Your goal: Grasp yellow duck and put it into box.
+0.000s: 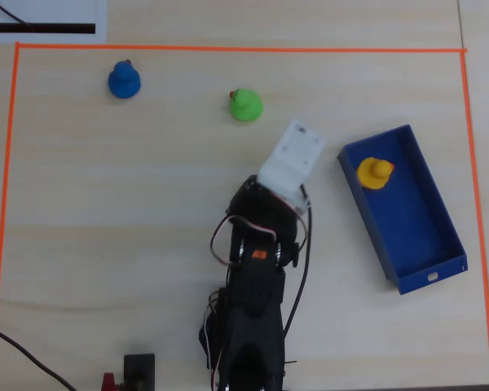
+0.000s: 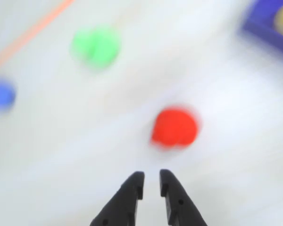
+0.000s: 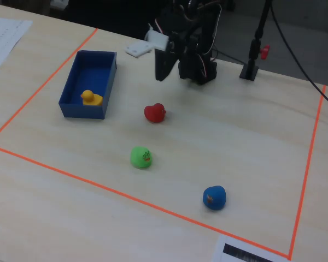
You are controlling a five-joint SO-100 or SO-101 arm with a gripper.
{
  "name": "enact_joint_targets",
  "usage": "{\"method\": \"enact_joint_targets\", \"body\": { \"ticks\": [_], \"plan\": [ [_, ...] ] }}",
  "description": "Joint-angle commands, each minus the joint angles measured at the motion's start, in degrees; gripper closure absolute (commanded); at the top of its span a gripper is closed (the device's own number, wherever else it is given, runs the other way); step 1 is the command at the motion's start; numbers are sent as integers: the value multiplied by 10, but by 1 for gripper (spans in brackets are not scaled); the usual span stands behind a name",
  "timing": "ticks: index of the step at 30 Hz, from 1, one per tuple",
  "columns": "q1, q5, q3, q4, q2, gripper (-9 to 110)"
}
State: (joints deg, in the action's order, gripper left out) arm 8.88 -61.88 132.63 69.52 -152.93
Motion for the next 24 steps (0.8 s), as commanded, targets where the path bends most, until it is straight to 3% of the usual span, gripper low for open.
{"method": "enact_joint_targets", "body": {
  "ticks": [1, 7, 13, 24],
  "plan": [
    [-57, -14, 94, 4, -109, 101],
    [-69, -50, 314, -43, -236, 101],
    [-85, -59, 421, -40, -317, 101],
    [-90, -74, 456, 39, -369, 101]
  ]
}}
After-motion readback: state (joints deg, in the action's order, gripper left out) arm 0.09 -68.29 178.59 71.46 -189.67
